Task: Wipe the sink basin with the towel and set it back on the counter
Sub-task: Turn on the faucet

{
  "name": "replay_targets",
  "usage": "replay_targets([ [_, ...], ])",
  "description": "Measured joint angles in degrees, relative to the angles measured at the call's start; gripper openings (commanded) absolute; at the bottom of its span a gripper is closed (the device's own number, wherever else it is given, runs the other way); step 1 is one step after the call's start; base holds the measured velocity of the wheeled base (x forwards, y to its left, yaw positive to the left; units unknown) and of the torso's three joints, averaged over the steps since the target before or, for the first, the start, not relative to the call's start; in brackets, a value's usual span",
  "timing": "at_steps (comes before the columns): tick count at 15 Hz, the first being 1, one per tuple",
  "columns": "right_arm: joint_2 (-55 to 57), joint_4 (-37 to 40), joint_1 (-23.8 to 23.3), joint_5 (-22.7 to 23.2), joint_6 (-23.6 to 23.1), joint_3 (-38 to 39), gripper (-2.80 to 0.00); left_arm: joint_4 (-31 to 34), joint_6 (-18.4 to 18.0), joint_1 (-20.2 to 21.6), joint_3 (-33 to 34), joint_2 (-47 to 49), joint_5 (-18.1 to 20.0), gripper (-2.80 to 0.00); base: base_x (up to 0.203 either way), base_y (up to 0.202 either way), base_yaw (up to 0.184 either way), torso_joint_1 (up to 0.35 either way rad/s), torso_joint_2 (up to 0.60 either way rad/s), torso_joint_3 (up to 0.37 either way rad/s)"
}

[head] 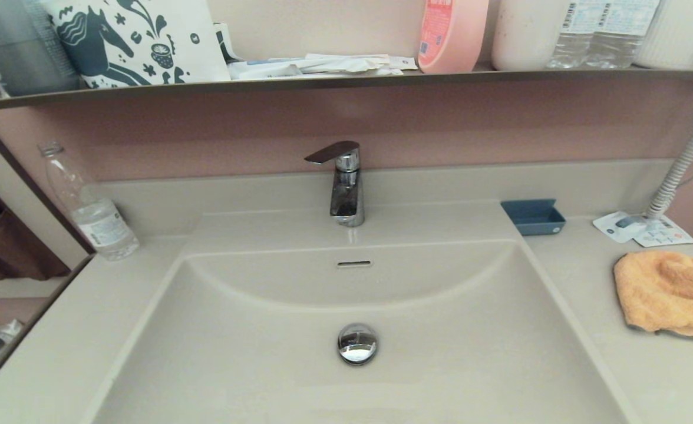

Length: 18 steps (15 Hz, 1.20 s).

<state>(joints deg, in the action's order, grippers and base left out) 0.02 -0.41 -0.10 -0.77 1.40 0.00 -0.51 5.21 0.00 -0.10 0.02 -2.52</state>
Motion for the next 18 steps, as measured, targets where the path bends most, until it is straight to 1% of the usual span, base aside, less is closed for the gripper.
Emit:
replay_targets([
  [7, 0.0, 0.0, 0.0, 0.0, 0.0, 0.0, -2.8, 0.07, -0.41, 0.0, 0.0, 0.0, 0.11, -2.8, 0.0, 0.0, 0.0, 0.0, 0.0, 0.0],
  [12, 0.0, 0.0, 0.0, 0.0, 0.0, 0.0, -2.8, 0.11, 0.09, 0.0, 0.0, 0.0, -0.06, -2.8, 0.0, 0.0, 0.0, 0.0, 0.0, 0.0],
  [14, 0.0, 0.0, 0.0, 0.0, 0.0, 0.0, -2.8, -1.73, 0.91, 0.0, -0.48, 0.0, -0.12, -2.8, 0.0, 0.0, 0.0, 0.0, 0.0, 0.0],
  [16, 0.0, 0.0, 0.0, 0.0, 0.0, 0.0, -2.8, -3.15, 0.83, 0.0, -4.11, 0.1, 0.93, -2.8, 0.0, 0.0, 0.0, 0.0, 0.0, 0.0],
  [18, 0.0, 0.0, 0.0, -0.02, 0.0, 0.0, -2.8, -1.77, 0.74, 0.0, -9.51, 1.92, 4.05, -2.8, 0.0, 0.0, 0.0, 0.0, 0.0, 0.0],
])
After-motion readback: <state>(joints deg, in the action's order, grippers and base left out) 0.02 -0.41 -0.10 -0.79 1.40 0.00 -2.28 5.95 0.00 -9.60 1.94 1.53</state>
